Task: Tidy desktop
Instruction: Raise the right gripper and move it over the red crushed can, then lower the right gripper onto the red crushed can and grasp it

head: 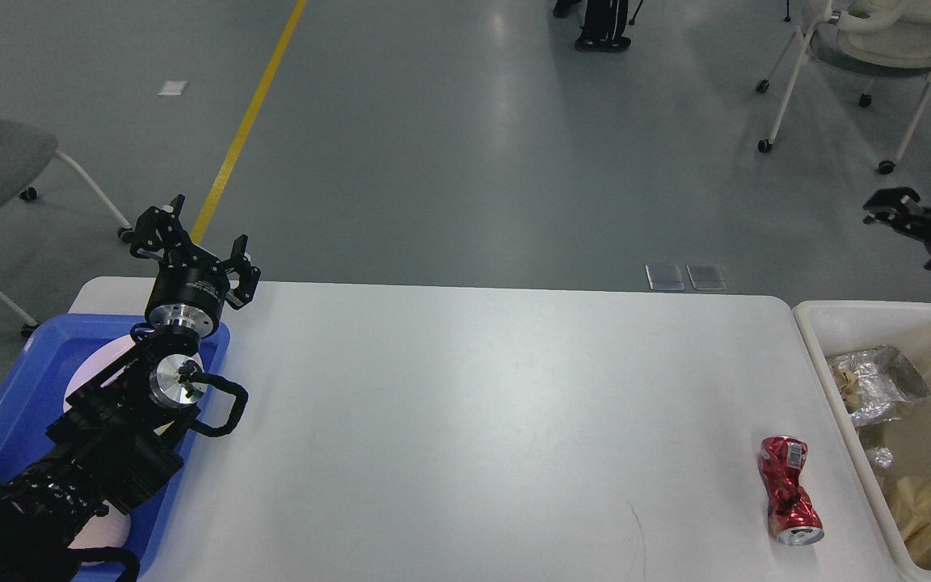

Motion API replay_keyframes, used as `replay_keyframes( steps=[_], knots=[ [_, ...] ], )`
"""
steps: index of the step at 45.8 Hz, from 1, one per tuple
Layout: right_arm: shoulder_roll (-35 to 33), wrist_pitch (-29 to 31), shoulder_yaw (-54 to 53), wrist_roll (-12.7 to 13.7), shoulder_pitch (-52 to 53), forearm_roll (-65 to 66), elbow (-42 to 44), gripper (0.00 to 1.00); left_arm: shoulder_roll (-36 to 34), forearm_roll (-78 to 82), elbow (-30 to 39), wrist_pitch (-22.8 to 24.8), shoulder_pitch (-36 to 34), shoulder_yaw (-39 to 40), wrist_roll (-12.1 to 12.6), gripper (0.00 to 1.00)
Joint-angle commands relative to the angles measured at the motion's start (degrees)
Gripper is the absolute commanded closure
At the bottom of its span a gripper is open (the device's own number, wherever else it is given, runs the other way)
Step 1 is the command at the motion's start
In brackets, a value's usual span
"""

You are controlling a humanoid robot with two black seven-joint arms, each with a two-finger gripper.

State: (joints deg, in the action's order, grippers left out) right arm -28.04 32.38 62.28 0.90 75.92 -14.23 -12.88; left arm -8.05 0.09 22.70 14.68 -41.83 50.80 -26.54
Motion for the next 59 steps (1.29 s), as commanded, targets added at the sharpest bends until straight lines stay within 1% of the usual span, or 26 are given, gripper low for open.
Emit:
replay_keyframes(
  steps=[1, 6, 11, 14, 18, 23, 26, 29, 30, 31, 37, 40, 42, 49, 54, 59],
  knots=[
    [-0.1, 2.7, -0.1, -0.1, 17.2, 0.5, -18.0, 0.00, 0.0, 0.0, 0.0, 0.0, 0.0, 0.0, 0.0, 0.03],
    [-0.4, 2.7, -0.5, 0.0, 32.1, 2.5, -38.0, 0.00, 0.0, 0.0, 0.0, 0.0, 0.0, 0.0, 0.0, 0.03],
    [-0.4, 1.8, -0.7, 0.1, 41.0, 8.8, -55.9, 0.00, 0.0, 0.0, 0.0, 0.0, 0.0, 0.0, 0.0, 0.03],
    [-0.1, 0.3, -0.7, 0.1, 43.5, 10.4, -63.6, 0.00, 0.0, 0.0, 0.0, 0.0, 0.0, 0.0, 0.0, 0.03],
    [0.3, -1.9, 0.1, 0.1, 44.2, 10.5, -68.8, 0.00, 0.0, 0.0, 0.0, 0.0, 0.0, 0.0, 0.0, 0.03],
    [-0.1, -5.1, 2.4, 0.0, 41.9, 11.5, -68.4, 0.00, 0.1, 0.0, 0.0, 0.0, 0.0, 0.0, 0.0, 0.03],
    [-0.4, -7.9, 5.3, -0.2, 37.5, 11.9, -68.2, 0.00, 0.1, 0.0, 0.0, 0.0, 0.0, 0.0, 0.0, 0.03],
    [-2.2, -10.6, 7.0, -0.6, 32.3, 13.1, -68.2, 0.00, 0.1, 0.0, 0.0, 0.0, 0.0, 0.0, 0.0, 0.03],
    [-3.6, -13.5, 6.9, -1.8, 27.1, 14.7, -68.0, 0.00, 0.0, 0.0, 0.0, 0.0, 0.0, 0.0, 0.0, 0.03],
    [-4.0, -15.1, 6.9, -2.4, 24.9, 15.5, -67.8, 0.00, 0.1, 0.0, 0.0, 0.0, 0.0, 0.0, 0.0, 0.03],
    [-4.7, -25.2, 6.9, -7.5, 15.8, 21.9, -66.5, 0.00, 0.0, 0.0, 0.0, 0.0, 0.0, 0.0, 0.0, 0.03],
    [-5.2, -28.3, 6.8, -9.4, 13.6, 24.9, -66.5, 0.00, 0.1, 0.0, 0.0, 0.1, 0.0, 0.0, 0.0, 0.03],
    [-5.5, -29.1, 6.7, -10.1, 12.8, 26.0, -66.5, 0.00, 0.0, 0.0, 0.0, 0.0, 0.0, 0.0, 0.0, 0.03],
    [-4.7, -31.7, 6.0, -10.4, 7.6, 26.6, -64.8, 0.00, 0.1, 0.0, 0.0, 0.0, 0.0, 0.0, 0.0, 0.03],
    [-2.3, -35.5, 5.0, -10.4, 0.7, 26.5, -59.6, 0.00, 0.1, 0.0, 0.0, 0.0, 0.0, 0.0, 0.0, 0.03],
    [-1.2, -36.2, 4.8, -10.4, -3.1, 26.5, -55.7, 0.00, 0.0, 0.0, 0.0, 0.0, 0.0, 0.0, 0.0, 0.03]
  ],
)
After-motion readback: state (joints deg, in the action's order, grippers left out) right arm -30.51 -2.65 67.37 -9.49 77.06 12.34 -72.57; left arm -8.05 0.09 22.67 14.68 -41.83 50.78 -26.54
